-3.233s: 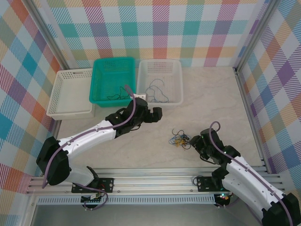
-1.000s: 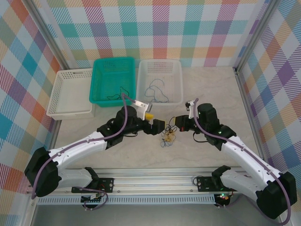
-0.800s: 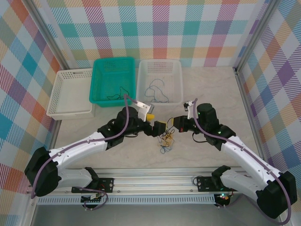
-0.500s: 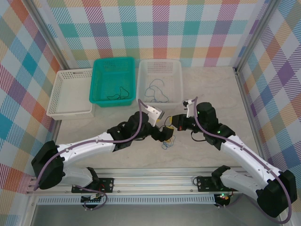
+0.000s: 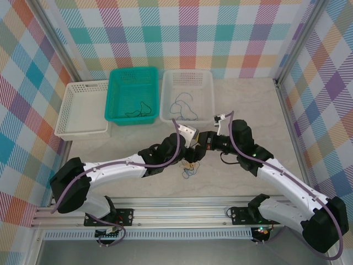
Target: Untangle the cables
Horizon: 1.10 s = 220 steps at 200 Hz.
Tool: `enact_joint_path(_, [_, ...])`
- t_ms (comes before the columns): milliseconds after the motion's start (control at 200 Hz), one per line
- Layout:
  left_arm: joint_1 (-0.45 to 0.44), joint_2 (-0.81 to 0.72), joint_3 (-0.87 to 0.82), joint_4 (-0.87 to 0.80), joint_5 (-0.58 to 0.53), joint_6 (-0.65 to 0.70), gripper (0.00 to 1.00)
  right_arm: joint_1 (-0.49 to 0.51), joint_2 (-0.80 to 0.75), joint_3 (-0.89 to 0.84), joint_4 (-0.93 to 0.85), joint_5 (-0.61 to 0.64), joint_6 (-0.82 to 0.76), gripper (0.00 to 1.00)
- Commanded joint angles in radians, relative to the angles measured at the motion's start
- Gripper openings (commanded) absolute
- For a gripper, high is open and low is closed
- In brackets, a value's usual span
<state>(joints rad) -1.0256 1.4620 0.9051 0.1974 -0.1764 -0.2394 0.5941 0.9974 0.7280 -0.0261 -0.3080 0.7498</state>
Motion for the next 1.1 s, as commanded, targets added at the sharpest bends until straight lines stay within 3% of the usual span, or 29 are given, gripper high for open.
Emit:
enact_joint_path(0, [-0.007,0.013,-0.003,0.081,-0.072,-0.064,0.65,0.007,-0.024,-0.024,0.092,0.010,0.065,0.00])
enact_joint_path(175, [-0.007,0.031,-0.010,0.073,-0.091,-0.089,0.52,0.007,-0.065,-0.053,0.125,0.021,0.080,0.00])
enact_joint_path(355, [-0.007,0.072,-0.028,0.068,-0.105,-0.123,0.44,0.007,-0.130,-0.073,0.132,0.086,0.073,0.00])
enact_joint_path(505, [-0.005,0.151,-0.042,0.086,-0.106,-0.142,0.44,0.007,-0.185,-0.072,0.147,0.136,0.075,0.00])
enact_joint_path(640, [0.008,0.240,-0.017,0.066,-0.043,-0.162,0.46,0.007,-0.220,-0.052,0.177,0.162,0.079,0.00])
enact_joint_path(975, [0.027,0.301,-0.035,0.057,-0.052,-0.199,0.45,0.006,-0.344,-0.030,0.130,0.323,0.026,0.00])
enact_joint_path(1095, [0.033,0.335,-0.028,0.059,-0.021,-0.205,0.53,0.007,-0.362,-0.022,0.140,0.331,0.017,0.00])
